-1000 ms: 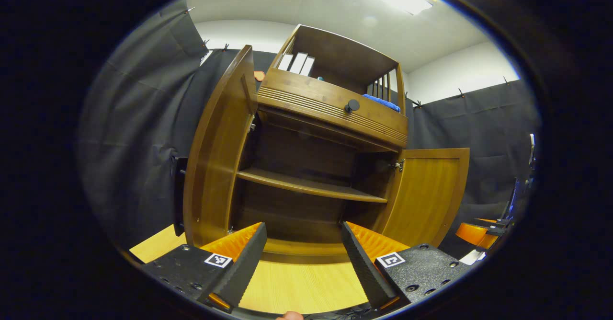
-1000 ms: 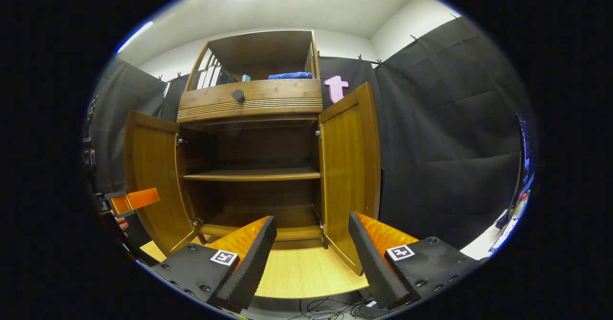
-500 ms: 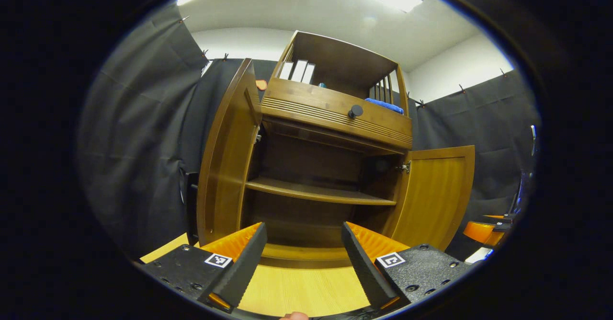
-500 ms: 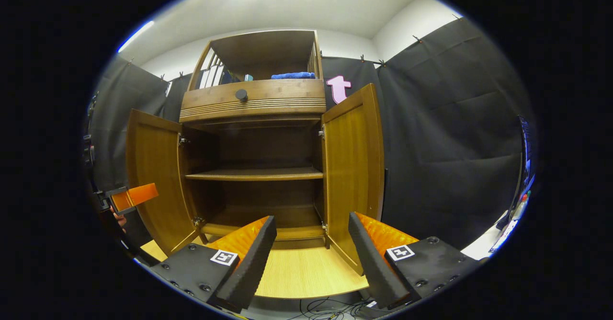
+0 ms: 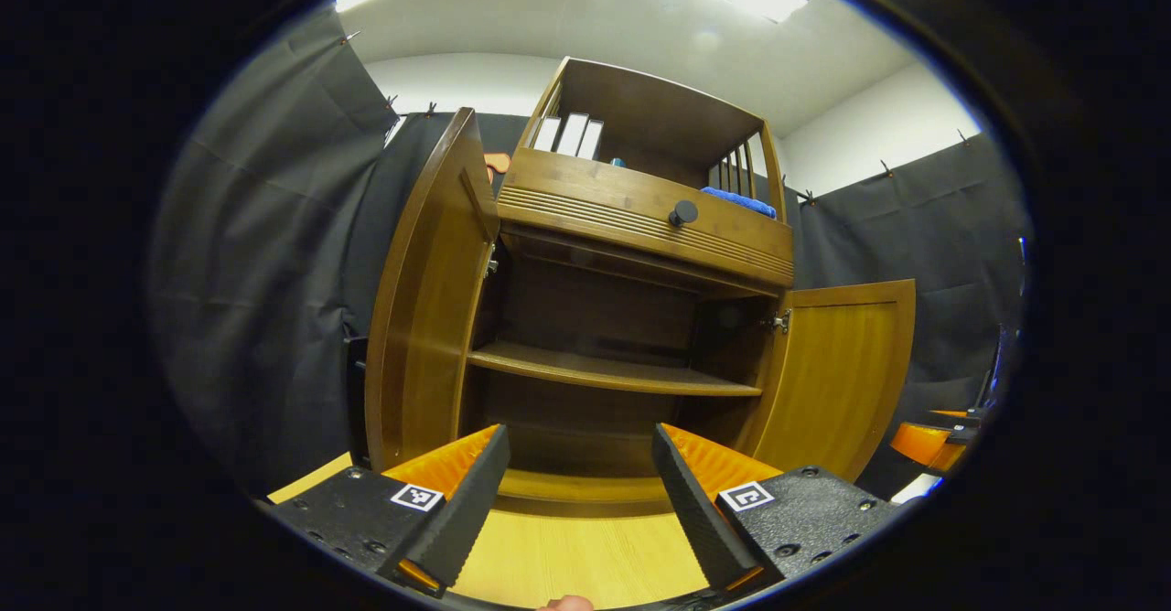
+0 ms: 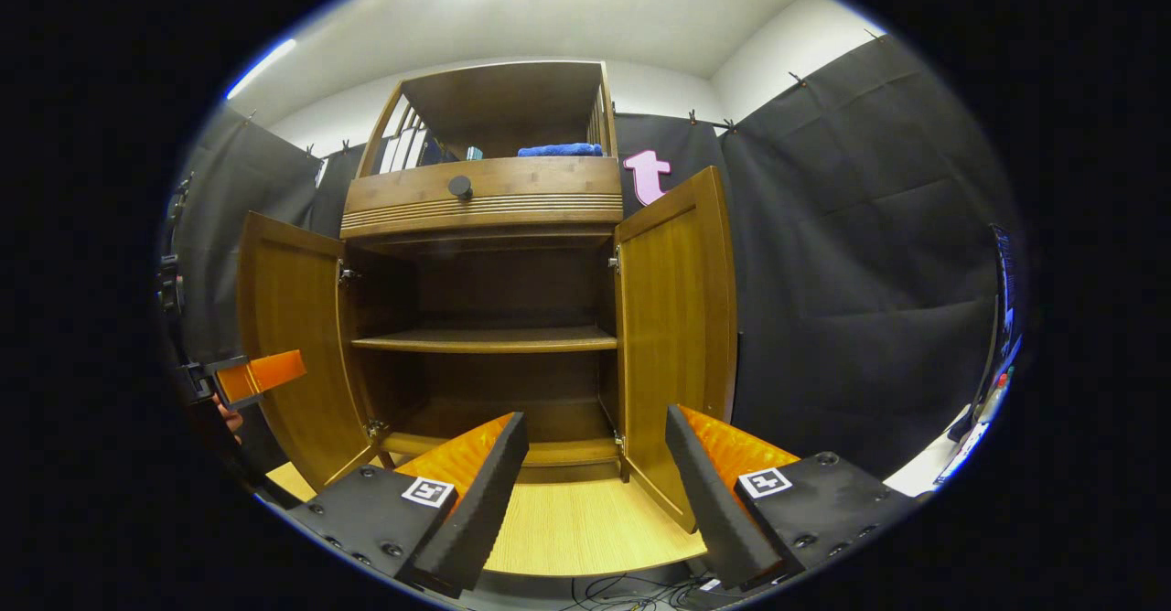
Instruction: Open the right door of the double-door shoe cabinet with the right hand, and open the left door with the left hand.
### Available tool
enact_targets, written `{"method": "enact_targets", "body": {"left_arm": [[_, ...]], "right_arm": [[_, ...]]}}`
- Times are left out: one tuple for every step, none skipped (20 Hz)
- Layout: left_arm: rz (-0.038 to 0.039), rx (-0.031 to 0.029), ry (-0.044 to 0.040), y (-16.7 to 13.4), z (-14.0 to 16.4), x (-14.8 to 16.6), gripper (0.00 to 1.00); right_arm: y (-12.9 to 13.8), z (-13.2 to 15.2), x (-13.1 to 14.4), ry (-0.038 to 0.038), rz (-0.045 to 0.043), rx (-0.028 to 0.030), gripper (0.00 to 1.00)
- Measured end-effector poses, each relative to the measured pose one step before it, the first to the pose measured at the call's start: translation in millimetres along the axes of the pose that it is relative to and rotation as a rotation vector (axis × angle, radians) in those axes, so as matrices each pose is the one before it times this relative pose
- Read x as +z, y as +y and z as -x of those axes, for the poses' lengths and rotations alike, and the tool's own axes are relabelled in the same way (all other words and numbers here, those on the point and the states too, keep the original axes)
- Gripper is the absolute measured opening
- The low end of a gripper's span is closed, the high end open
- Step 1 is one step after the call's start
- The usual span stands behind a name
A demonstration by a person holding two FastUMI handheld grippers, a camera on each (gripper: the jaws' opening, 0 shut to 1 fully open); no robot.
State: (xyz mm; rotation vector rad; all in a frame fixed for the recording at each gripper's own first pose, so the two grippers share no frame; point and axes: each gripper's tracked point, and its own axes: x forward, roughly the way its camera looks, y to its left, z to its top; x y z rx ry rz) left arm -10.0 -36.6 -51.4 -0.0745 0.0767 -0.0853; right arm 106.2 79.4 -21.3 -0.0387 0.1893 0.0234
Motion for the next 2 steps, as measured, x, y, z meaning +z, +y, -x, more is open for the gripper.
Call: {"method": "enact_targets", "body": {"left_arm": [[-0.00459,0.00096,-0.00404,-0.33,-0.34,1.07,0.95],[-0.00238,-0.00182,-0.00336,-0.13,-0.26,1.11,0.95]], "right_arm": [[-0.27,-0.2,-0.27,0.0,-0.00248,-0.00021,0.89],[0.95,-0.47,0.7,-0.00143,-0.00337,0.00087,0.89]]}}
